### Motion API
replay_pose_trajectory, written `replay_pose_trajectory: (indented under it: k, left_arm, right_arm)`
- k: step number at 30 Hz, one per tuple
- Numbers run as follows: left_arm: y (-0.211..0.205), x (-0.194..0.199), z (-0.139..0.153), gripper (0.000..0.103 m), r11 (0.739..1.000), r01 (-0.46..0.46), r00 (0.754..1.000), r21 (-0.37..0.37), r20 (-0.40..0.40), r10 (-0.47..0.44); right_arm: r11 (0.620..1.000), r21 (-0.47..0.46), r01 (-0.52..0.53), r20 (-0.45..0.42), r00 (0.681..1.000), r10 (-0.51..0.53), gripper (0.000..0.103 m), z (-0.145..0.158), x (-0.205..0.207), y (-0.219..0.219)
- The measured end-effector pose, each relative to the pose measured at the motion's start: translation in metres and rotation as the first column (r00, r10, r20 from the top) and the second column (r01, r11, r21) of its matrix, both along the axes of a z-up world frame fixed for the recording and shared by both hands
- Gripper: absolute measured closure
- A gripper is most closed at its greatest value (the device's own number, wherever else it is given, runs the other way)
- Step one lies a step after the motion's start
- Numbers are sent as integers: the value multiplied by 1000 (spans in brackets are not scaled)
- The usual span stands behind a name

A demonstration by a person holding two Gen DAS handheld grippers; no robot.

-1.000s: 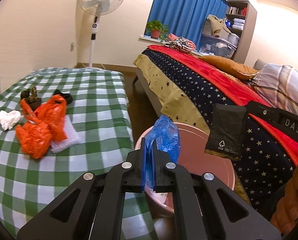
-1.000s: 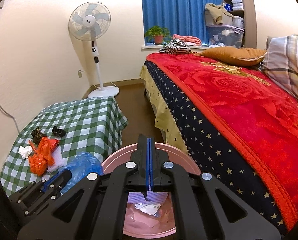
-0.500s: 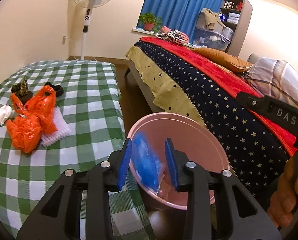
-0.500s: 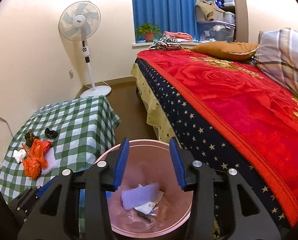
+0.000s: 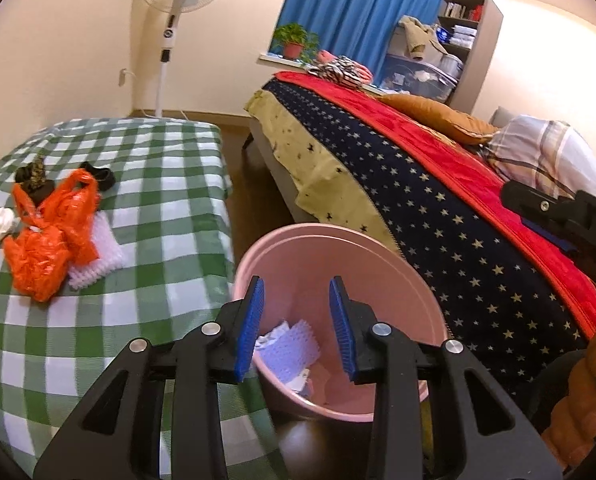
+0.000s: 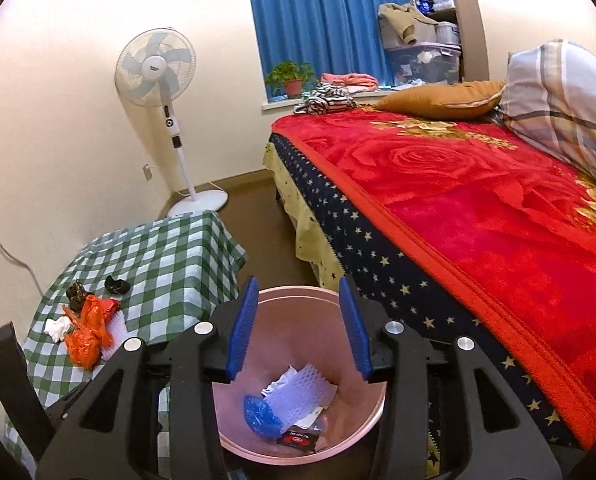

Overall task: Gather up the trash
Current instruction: 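Grasp the orange plastic bag with the left tool while the right grasps the white foam net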

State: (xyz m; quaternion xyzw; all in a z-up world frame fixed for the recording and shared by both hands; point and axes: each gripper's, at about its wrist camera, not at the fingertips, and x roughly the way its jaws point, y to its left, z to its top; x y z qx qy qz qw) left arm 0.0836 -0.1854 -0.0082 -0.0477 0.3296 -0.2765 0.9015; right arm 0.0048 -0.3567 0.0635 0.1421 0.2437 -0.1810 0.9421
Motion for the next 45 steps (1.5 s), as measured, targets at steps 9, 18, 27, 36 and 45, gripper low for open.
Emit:
replay_pose_trajectory:
  k: [9, 18, 27, 36, 45]
  left_arm:
    - [57, -1, 2, 70, 991, -132, 991, 15, 31, 131]
    - [121, 10, 3, 70, 953, -303, 952, 13, 47, 302]
    - [158, 35, -11, 70, 911, -411, 912, 23, -1, 411]
    - [161, 61, -27, 57, 905, -424, 903, 37, -55, 426]
    - [164, 83, -45, 74, 908, -419, 896, 9, -160, 415]
  right_arm:
    - [995, 20, -98, 2, 995, 98, 60, -11, 13, 31]
    - [975, 54, -217, 27, 976, 216, 61, -17, 33, 73]
    - [948, 66, -310, 27, 951, 309, 68, -31, 61, 102]
    - [936, 95, -339, -12, 940, 342, 68, -51, 83, 106]
    - [923, 100, -371, -39, 926, 376, 68, -64, 99, 108]
